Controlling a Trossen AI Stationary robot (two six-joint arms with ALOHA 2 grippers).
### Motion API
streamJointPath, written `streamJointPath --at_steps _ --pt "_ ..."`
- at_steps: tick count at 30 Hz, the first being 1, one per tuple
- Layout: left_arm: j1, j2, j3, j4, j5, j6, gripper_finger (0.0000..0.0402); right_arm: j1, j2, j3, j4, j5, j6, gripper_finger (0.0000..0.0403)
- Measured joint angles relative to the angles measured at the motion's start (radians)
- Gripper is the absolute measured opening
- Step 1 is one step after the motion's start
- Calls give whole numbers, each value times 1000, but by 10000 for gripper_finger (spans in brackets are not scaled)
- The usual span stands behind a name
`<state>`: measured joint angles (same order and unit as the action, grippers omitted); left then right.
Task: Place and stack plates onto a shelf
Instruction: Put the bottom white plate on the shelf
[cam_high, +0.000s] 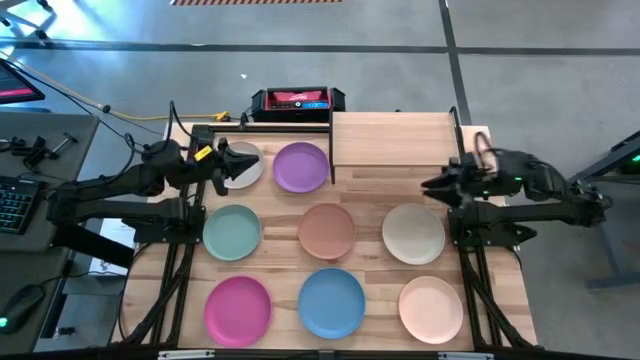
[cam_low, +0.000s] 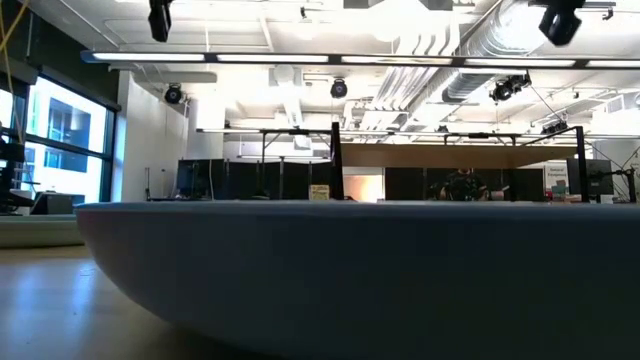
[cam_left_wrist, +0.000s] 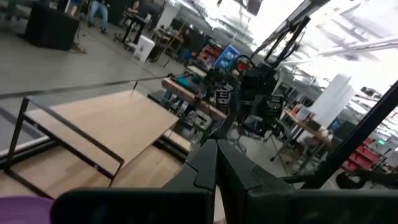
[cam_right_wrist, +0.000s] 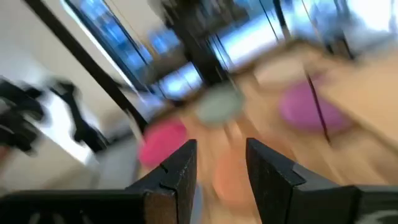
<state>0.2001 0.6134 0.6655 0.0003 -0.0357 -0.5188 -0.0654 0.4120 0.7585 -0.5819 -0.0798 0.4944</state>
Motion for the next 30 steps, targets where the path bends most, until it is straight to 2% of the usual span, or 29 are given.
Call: streamJointPath --at_steps 5,9,15,21,30 --pt "0 0 0 -38 0 15 3 0 131 57 -194 0 48 122" --pt "0 -1 0 -53 0 60 3 0 202 60 -231 1 102 122" --pt "0 -1 0 -66 0 95 3 1 303 60 -285 -32 292 121" --pt "0 -1 0 -103 -1 120 3 8 403 60 -298 -98 457 121" --pt "0 -1 0 -166 -1 120 3 128 608 60 -223 -81 689 121"
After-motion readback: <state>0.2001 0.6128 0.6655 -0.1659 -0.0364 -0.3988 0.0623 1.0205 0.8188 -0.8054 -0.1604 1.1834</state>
